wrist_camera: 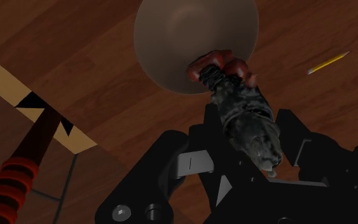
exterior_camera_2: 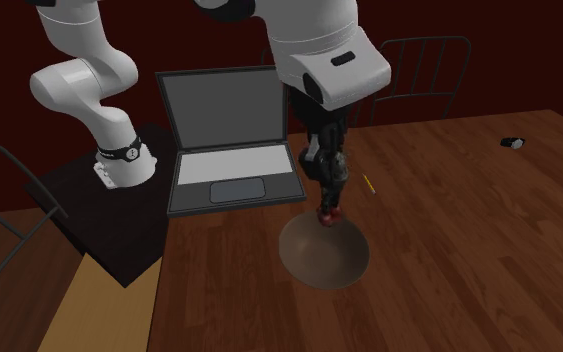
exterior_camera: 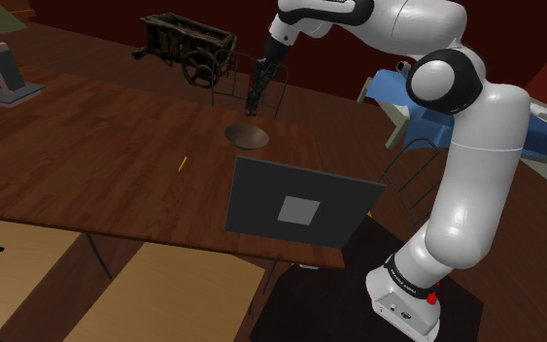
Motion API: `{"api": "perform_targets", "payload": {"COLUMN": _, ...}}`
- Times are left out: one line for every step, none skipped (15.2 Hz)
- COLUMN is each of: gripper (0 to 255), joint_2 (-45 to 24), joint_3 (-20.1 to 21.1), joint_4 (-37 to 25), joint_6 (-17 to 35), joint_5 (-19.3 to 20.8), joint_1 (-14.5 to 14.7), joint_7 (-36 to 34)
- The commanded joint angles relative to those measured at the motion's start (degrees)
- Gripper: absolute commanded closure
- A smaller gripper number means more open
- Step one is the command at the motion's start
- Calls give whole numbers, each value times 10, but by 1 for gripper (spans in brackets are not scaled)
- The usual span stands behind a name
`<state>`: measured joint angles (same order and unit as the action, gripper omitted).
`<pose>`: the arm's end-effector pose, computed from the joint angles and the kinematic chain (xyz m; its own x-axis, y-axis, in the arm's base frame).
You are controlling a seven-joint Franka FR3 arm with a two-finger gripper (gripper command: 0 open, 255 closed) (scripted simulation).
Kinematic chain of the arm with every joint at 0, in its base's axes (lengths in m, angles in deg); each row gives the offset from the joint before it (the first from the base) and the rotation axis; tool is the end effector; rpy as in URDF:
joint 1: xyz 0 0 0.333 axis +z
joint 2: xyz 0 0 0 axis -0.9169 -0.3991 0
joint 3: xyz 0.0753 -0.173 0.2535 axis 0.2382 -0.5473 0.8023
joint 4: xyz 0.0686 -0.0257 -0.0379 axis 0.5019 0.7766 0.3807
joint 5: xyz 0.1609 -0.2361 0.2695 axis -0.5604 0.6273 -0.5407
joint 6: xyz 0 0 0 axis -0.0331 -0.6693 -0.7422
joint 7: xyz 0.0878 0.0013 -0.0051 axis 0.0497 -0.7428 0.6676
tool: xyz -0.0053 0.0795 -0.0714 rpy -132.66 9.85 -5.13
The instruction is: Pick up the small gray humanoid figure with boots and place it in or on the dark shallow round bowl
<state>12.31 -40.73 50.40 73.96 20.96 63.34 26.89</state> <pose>0.6965 -0.0294 0.5125 0.9711 0.1718 0.1658 0.2024 -0.9607 -0.1900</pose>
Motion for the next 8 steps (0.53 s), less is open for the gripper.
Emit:
{"api": "perform_targets", "payload": {"gripper": 255, "joint_2": 0, "joint_3": 0, "joint_4": 14, "joint_6": 13, "joint_5": -1, "joint_1": -1, "joint_7": 4}}
{"api": "perform_targets", "payload": {"gripper": 255, "joint_2": 0, "joint_3": 0, "joint_4": 22, "joint_6": 21, "joint_5": -2, "joint_1": 0, "joint_7": 6}}
{"api": "perform_targets", "payload": {"gripper": 255, "joint_2": 0, "joint_3": 0, "joint_4": 29, "joint_6": 29, "joint_5": -2, "joint_1": 0, "joint_7": 8}}
{"api": "perform_targets", "payload": {"gripper": 255, "joint_2": 0, "joint_3": 0, "joint_4": 37, "joint_6": 36, "joint_5": -3, "joint_1": 0, "joint_7": 9}}
{"api": "perform_targets", "payload": {"gripper": 255, "joint_2": 0, "joint_3": 0, "joint_4": 44, "joint_6": 43, "joint_5": -3, "joint_1": 0, "joint_7": 11}}
{"api": "perform_targets", "payload": {"gripper": 255, "joint_2": -1, "joint_3": 0, "joint_4": 51, "joint_6": 51, "joint_5": -4, "joint_1": 0, "joint_7": 13}}
{"api": "perform_targets", "payload": {"gripper": 255, "joint_2": -1, "joint_3": 1, "joint_4": 58, "joint_6": 58, "joint_5": -4, "joint_1": 1, "joint_7": 14}}
{"api": "perform_targets", "payload": {"gripper": 255, "joint_2": -2, "joint_3": 1, "joint_4": 64, "joint_6": 65, "joint_5": -5, "joint_1": 1, "joint_7": 16}}
